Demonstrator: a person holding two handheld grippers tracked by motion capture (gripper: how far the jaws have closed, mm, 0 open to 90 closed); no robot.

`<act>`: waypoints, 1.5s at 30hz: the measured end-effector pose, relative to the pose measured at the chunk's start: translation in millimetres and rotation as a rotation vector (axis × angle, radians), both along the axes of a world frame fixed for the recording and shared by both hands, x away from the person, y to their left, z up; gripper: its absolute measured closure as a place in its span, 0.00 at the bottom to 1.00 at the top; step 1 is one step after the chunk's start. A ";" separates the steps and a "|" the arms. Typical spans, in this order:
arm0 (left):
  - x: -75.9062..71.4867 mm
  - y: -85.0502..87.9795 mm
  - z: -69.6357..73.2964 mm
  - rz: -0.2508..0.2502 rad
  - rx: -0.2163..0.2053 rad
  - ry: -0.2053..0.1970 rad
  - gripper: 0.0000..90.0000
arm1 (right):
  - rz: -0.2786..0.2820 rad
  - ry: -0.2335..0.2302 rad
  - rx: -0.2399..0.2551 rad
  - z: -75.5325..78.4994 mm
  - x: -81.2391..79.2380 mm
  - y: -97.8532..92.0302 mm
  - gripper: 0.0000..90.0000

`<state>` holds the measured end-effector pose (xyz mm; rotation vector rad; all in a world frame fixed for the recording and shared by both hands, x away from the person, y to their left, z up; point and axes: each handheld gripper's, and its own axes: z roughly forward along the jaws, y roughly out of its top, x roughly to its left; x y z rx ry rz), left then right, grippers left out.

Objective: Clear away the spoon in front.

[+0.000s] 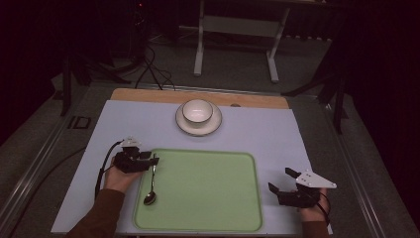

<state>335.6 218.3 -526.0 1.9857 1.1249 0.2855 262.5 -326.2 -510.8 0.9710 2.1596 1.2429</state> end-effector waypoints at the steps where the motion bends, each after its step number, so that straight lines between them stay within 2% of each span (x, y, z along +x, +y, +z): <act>1: 0.3 -0.4 0.6 0.010 0.008 -0.009 0.43 | 0.000 0.000 -0.001 0.0 0.0 0.0 0.15; 4: 0.9 0.6 0.7 0.014 -0.004 -0.016 0.37 | 0.002 0.000 -0.001 -0.2 0.4 0.1 0.15; 8: -2.5 8.5 8.2 0.067 -0.008 -0.075 0.34 | 0.003 0.000 -0.001 -0.1 0.5 0.2 0.15; 9: -2.5 8.5 8.2 0.067 -0.008 -0.075 0.34 | 0.003 0.000 -0.001 -0.1 0.5 0.2 0.15; 10: -5.9 12.5 13.1 0.098 -0.014 -0.112 0.34 | 0.003 0.000 -0.002 -0.1 0.7 0.0 0.15; 11: -5.9 12.5 13.1 0.098 -0.014 -0.112 0.33 | 0.003 0.000 -0.002 -0.2 0.7 0.0 0.15; 12: -10.1 16.7 18.5 0.125 -0.015 -0.151 0.33 | 0.003 0.001 -0.002 -0.2 0.8 0.2 0.15; 14: -14.9 20.7 24.2 0.152 -0.013 -0.192 0.33 | 0.003 0.002 -0.003 -0.1 0.8 0.3 0.15; 15: -14.9 20.7 24.2 0.152 -0.013 -0.192 0.33 | 0.003 0.001 -0.004 -0.1 0.8 0.3 0.15; 16: -20.1 24.3 29.2 0.169 -0.015 -0.227 0.33 | 0.003 0.001 -0.003 0.0 0.8 0.3 0.15; 17: -22.5 25.8 31.2 0.180 -0.012 -0.245 0.34 | 0.003 0.000 -0.003 0.0 0.8 0.2 0.15; 22: -34.2 34.9 40.3 0.203 -0.035 -0.286 0.34 | 0.003 -0.005 0.001 0.3 1.1 -0.2 0.15; 25: -36.5 36.3 41.5 0.207 -0.040 -0.294 0.35 | 0.002 -0.007 0.000 0.6 1.0 -0.6 0.15; 27: -46.1 42.0 45.7 0.215 -0.047 -0.316 0.36 | -0.003 -0.015 0.009 1.6 0.7 -1.3 0.15; 32: -60.0 47.2 49.2 0.225 -0.014 -0.346 0.36 | -0.008 -0.024 0.018 2.7 0.2 -2.2 0.15; 33: -60.0 47.2 49.2 0.225 -0.014 -0.346 0.36 | -0.007 -0.029 0.018 2.8 0.4 -2.5 0.15; 35: -69.0 53.0 50.3 0.244 -0.015 -0.359 0.36 | -0.007 -0.032 0.020 3.3 0.2 -3.0 0.15; 40: -80.2 63.8 48.8 0.284 -0.013 -0.359 0.36 | -0.015 -0.042 0.030 4.5 -0.6 -4.4 0.15; 41: -86.3 68.9 47.1 0.299 -0.017 -0.353 0.36 | -0.018 -0.048 0.033 5.1 -1.1 -5.0 0.15; 45: -96.0 74.5 44.9 0.315 -0.013 -0.348 0.36 | -0.019 -0.064 0.041 6.5 -2.3 -5.4 0.15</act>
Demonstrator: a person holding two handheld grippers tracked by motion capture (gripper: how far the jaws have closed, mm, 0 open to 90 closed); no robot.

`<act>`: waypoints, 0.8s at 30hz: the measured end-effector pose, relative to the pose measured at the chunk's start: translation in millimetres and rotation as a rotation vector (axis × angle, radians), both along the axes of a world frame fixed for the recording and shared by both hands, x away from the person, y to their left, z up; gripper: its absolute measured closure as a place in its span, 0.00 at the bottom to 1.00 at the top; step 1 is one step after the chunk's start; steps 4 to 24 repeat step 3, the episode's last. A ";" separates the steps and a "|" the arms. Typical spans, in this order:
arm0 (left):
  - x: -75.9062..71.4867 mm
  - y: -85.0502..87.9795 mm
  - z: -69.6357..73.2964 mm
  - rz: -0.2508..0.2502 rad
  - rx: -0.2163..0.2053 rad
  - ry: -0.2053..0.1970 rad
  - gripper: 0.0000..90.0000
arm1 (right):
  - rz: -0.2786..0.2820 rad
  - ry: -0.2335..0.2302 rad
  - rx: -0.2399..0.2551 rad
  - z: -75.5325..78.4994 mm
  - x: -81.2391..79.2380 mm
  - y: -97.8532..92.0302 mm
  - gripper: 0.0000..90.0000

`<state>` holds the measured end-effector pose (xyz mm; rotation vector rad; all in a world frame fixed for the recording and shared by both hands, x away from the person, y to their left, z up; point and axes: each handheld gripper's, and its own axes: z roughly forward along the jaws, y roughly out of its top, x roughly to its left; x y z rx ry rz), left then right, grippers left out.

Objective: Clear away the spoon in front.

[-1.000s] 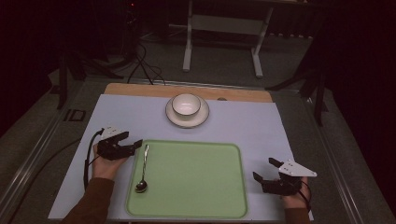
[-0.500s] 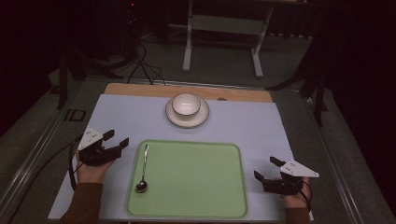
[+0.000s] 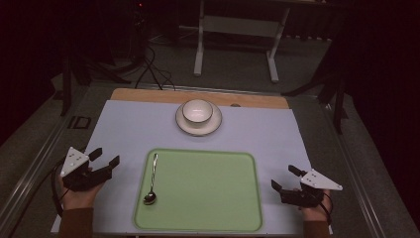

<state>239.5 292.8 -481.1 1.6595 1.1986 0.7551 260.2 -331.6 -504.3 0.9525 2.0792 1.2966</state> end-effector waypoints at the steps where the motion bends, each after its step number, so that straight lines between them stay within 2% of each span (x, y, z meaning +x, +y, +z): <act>1: -1.2 0.5 -0.3 0.001 0.005 0.001 0.35 | 0.002 -0.003 0.003 0.1 -0.1 0.2 0.15; 24: -2.2 0.7 -0.8 0.004 0.012 0.003 0.35 | 0.004 -0.005 0.004 0.2 0.1 0.4 0.15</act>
